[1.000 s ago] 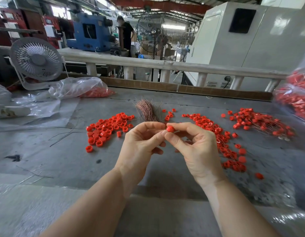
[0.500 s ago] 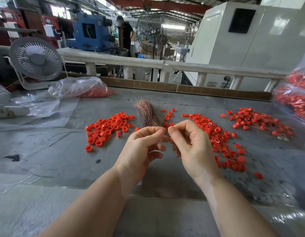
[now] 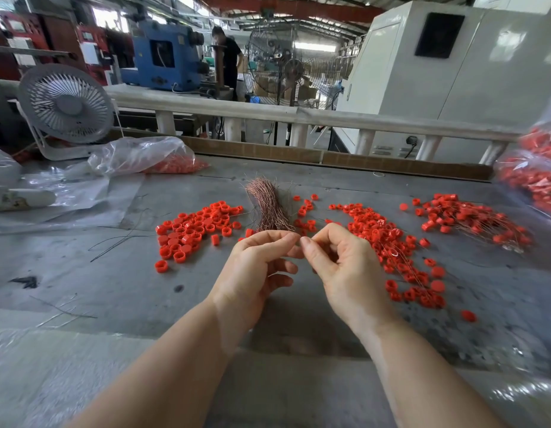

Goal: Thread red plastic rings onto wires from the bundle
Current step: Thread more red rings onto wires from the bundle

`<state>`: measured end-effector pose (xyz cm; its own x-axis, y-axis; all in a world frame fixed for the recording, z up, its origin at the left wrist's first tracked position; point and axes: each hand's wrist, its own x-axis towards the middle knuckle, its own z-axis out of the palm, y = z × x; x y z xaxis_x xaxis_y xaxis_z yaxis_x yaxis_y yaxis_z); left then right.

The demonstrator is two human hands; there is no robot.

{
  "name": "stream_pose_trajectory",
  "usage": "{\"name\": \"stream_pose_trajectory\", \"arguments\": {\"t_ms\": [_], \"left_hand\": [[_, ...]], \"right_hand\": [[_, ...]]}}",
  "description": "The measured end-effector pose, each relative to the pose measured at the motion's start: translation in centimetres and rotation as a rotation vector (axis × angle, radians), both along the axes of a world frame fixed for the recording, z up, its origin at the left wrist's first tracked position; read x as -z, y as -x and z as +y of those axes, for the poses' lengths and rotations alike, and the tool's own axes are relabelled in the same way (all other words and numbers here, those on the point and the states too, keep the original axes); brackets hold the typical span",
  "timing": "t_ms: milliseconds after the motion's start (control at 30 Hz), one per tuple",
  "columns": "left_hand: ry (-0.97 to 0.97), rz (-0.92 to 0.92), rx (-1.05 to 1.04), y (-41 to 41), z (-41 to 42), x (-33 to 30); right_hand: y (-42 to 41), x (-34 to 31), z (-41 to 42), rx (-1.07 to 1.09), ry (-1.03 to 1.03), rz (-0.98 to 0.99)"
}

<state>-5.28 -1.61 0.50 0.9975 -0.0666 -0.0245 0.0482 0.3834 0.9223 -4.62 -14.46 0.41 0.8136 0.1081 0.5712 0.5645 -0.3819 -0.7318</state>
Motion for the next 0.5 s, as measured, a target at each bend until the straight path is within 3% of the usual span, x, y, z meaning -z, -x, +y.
{"name": "stream_pose_trajectory", "arguments": {"t_ms": [500], "left_hand": [[-0.043, -0.042, 0.016, 0.27, -0.07, 0.02]], "right_hand": [[-0.14, 0.24, 0.03, 0.077, 0.015, -0.123]]}}
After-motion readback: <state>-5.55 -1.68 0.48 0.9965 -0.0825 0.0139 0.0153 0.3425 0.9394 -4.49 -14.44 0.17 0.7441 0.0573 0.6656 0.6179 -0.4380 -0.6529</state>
